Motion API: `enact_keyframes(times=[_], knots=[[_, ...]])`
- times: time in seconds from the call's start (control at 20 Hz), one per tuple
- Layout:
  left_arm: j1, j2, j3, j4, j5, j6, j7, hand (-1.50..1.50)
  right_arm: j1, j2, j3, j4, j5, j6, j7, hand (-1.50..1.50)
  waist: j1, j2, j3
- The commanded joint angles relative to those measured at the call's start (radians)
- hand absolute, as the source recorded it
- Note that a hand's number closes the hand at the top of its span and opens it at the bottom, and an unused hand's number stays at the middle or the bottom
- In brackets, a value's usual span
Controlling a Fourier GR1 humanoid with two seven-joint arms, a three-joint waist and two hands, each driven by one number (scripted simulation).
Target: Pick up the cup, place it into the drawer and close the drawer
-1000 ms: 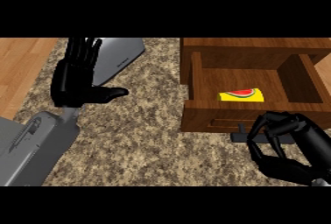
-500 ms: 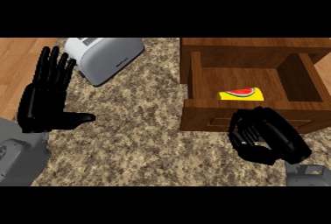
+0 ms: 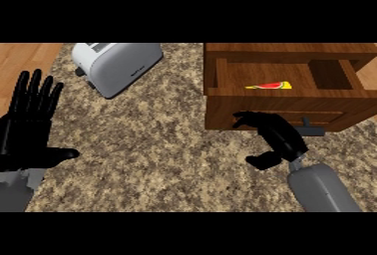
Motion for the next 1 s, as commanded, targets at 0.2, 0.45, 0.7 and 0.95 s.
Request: enact_keyframes(times=[0.2, 0.45, 0.7, 0.95], knots=[[0.109, -0.033, 0.053, -0.033, -0.037, -0.087, -0.002, -1.50, -0.185, 0.066, -0.069, 0.430, 0.065, -0.129, -0.138, -1.50, 0.001, 0.001, 0.000], [0.104, -0.044, 0.096, 0.012, -0.052, -0.140, -0.017, -1.50, -0.379, 0.074, -0.158, 0.659, 0.024, -0.095, -0.192, -1.50, 0.007, 0.004, 0.001], [0.022, -0.023, 0.146, 0.071, -0.020, -0.177, 0.033, -1.50, -0.545, 0.011, -0.241, 0.887, -0.008, -0.057, -0.299, -1.50, 0.016, 0.011, 0.001], [0.018, -0.081, 0.101, 0.094, -0.069, -0.180, -0.003, -1.50, -0.642, -0.055, -0.275, 1.021, 0.001, -0.053, -0.346, -1.50, 0.035, 0.023, 0.002]])
